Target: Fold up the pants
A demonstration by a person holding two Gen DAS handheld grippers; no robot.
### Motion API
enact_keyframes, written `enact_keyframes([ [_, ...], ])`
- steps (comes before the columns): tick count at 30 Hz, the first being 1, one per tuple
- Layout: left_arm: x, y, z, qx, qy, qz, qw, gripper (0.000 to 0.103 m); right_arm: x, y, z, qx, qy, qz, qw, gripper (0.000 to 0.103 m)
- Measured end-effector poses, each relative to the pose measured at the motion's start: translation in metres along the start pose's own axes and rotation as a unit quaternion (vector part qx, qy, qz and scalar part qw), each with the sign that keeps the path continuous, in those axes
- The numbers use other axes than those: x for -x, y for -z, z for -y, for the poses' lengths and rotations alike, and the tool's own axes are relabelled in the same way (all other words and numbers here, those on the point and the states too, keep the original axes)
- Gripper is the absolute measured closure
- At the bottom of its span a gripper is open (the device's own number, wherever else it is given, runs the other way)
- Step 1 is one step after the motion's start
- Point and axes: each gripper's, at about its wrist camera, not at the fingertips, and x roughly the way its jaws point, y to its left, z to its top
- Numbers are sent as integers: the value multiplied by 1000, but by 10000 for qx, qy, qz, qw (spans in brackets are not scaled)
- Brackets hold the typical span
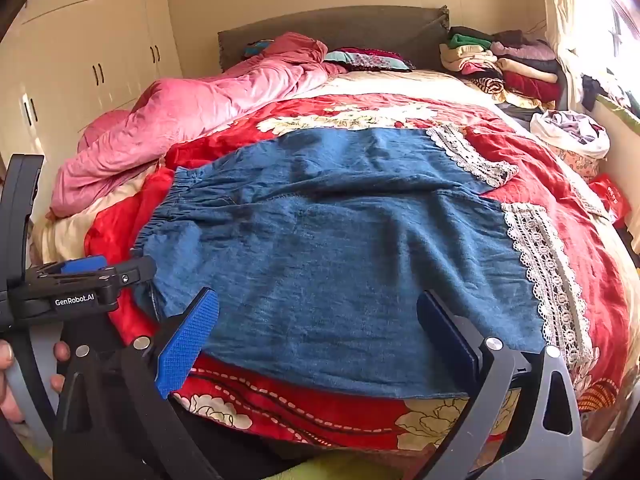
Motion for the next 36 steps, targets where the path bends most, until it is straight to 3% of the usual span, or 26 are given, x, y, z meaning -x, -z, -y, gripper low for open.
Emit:
enact_keyframes([
  [36,6,-12,0,39,57,56,10000,9,4,-1,-5,117,70,64,9999,4],
])
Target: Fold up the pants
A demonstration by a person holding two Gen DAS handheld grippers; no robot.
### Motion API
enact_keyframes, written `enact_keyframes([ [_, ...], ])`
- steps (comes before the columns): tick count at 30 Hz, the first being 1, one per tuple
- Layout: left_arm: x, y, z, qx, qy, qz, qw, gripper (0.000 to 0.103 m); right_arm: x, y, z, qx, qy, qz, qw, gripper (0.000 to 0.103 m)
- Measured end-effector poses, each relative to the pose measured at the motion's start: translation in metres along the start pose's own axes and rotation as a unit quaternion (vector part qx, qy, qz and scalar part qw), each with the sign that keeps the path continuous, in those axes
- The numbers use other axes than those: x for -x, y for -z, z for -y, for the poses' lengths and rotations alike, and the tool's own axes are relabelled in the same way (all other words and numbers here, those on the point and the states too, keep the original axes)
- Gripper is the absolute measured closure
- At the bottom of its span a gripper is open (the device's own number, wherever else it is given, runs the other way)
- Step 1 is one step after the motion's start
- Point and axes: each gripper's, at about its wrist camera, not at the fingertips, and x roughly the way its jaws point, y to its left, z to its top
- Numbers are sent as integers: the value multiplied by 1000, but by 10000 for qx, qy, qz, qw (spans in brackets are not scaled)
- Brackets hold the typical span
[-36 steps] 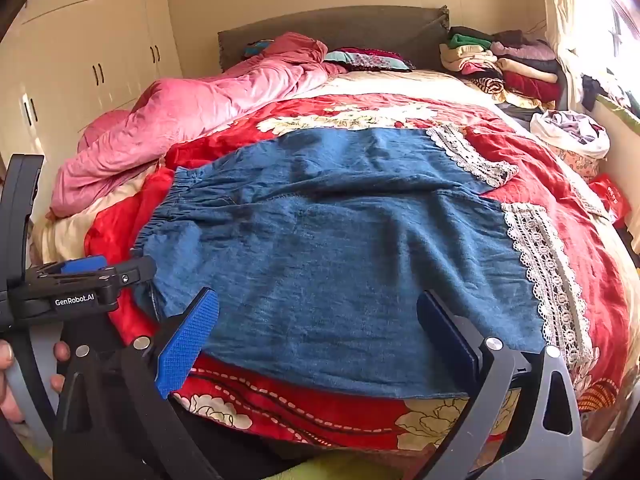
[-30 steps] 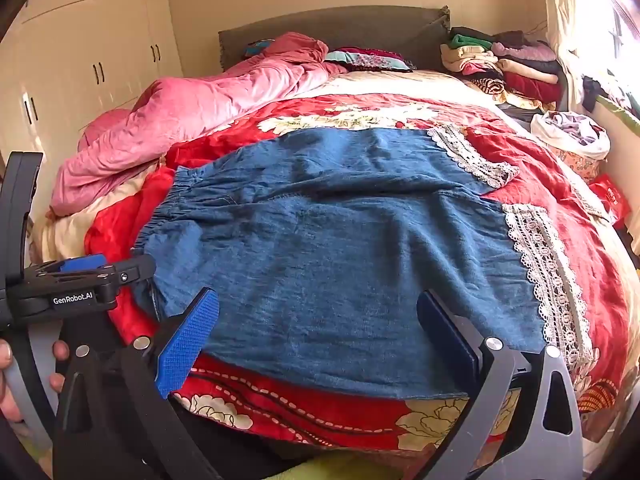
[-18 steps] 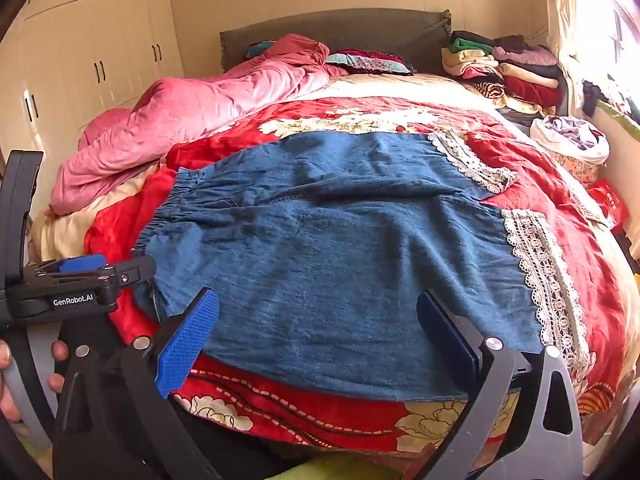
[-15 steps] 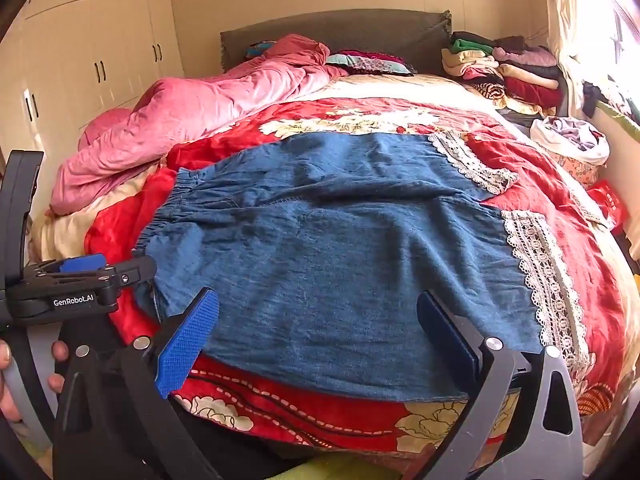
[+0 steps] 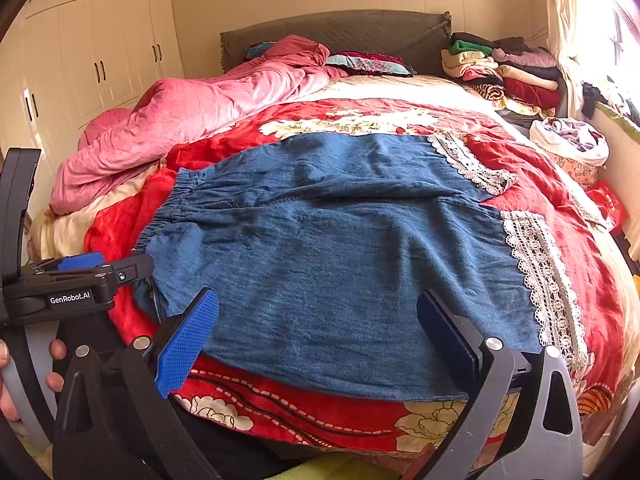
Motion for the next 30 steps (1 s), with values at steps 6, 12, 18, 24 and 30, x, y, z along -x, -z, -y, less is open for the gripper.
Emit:
enact_keyframes([
  [6,5,2,-2,-8,1,9,10000,9,0,0,0,-5,2,5,10000,4],
  [12,5,6,-4,-7,12,24,10000,9,0,0,1,-9,3,-1,10000,4],
  [18,6,5,-4,-4,14,28,10000,9,0,0,1,-5,18,5,10000,4],
  [24,6,7,-5,-3,14,26,10000,9,0,0,2,-12,18,-3,10000,4],
  [30,6,7,-4,-5,8,25,10000,9,-1,0,2,-4,27,-8,10000,4],
])
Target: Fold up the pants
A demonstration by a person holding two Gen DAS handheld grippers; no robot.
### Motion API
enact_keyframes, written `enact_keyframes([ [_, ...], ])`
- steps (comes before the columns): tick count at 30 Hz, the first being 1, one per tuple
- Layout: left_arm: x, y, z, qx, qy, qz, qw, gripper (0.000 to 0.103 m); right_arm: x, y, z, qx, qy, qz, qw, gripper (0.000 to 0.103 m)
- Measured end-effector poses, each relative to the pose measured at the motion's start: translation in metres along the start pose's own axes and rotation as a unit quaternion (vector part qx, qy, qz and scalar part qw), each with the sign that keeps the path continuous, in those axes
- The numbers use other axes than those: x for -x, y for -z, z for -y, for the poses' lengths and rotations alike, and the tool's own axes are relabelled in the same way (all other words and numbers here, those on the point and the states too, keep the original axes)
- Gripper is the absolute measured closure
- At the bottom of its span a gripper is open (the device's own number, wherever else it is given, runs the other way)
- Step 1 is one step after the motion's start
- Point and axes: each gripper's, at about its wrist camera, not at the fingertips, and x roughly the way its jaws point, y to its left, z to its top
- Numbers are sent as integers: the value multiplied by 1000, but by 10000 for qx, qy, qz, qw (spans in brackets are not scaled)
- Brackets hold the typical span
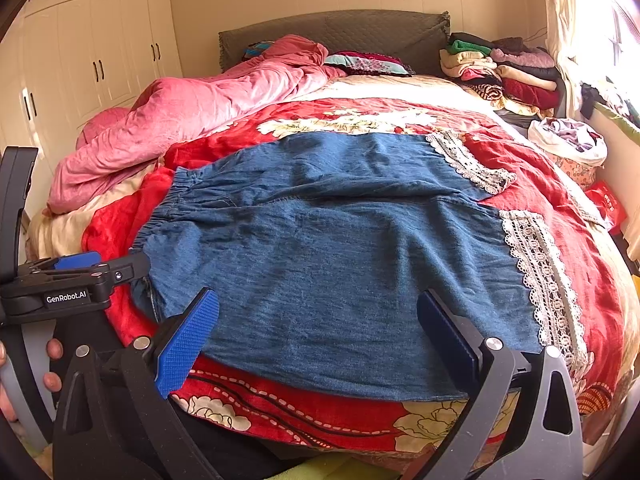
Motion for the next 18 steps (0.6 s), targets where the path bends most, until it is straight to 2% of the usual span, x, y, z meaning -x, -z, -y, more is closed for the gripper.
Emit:
enact_keyframes([
  [18,-15,-4,-9,84,-11,-47,10000,9,-16,-14,-8,203,28,27,9998,4],
])
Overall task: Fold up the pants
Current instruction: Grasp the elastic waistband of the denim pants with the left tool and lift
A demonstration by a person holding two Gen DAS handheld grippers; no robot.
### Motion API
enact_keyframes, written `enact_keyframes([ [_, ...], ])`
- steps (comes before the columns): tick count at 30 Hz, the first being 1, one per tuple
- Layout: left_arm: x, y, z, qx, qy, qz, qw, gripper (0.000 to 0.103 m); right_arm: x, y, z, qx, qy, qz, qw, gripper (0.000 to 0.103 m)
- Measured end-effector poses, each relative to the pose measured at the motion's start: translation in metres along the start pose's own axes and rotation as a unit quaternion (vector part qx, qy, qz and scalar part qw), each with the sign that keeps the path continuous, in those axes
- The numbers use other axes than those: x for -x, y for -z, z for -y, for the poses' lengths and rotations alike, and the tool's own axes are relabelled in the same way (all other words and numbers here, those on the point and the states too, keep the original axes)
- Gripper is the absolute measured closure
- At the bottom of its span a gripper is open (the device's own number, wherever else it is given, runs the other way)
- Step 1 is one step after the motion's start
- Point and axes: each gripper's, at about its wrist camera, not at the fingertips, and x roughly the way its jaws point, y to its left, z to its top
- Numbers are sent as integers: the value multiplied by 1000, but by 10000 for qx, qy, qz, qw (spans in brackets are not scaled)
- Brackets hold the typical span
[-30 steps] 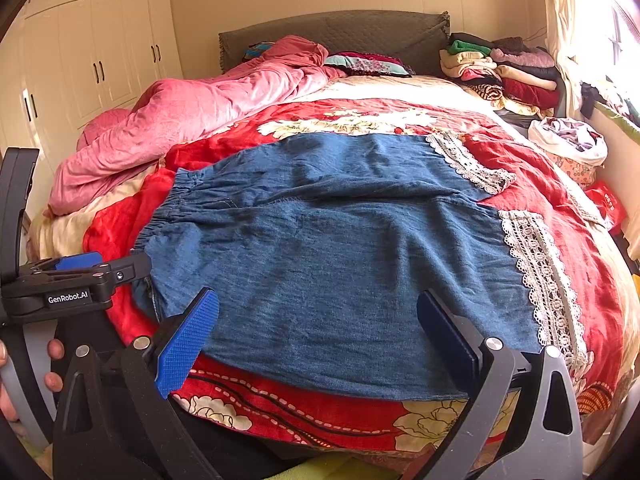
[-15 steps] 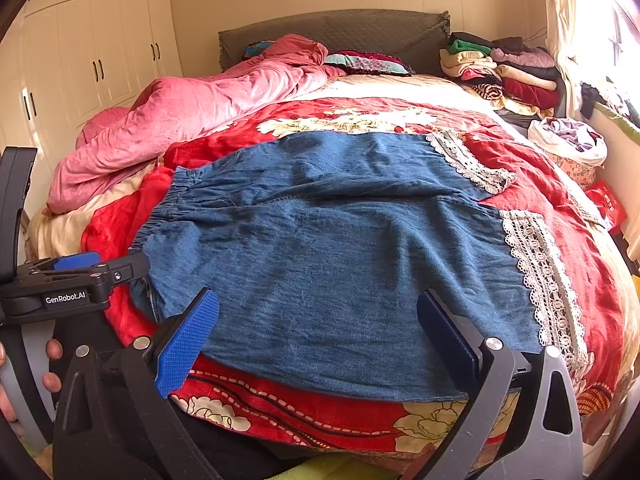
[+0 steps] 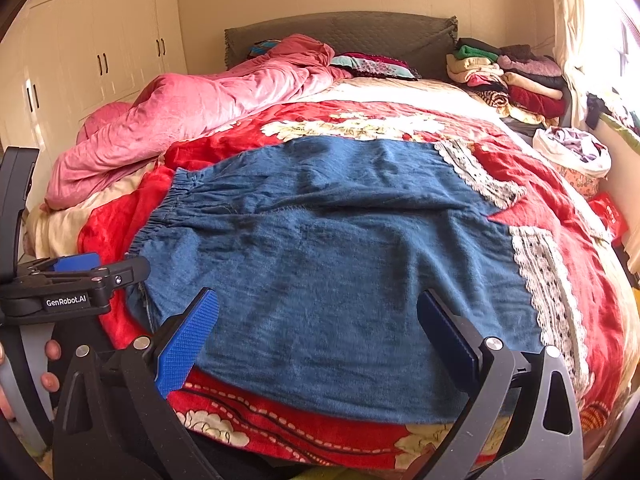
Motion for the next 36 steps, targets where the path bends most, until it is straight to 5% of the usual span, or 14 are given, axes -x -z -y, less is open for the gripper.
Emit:
enact_keyframes([
  [25,-38,-77,-58,422,-295,83,9986,9,-80,-92,-8,601,-26,29,9982,4],
  [29,-46,-90,-63,436,-292,91,9986,9,-95,-108,-9,547,-261,-86,9981,4],
  [36,-69,-113,-72,346,-93,32,9994,9,-119,-132,-23,1095,-49,-14,9940,4],
])
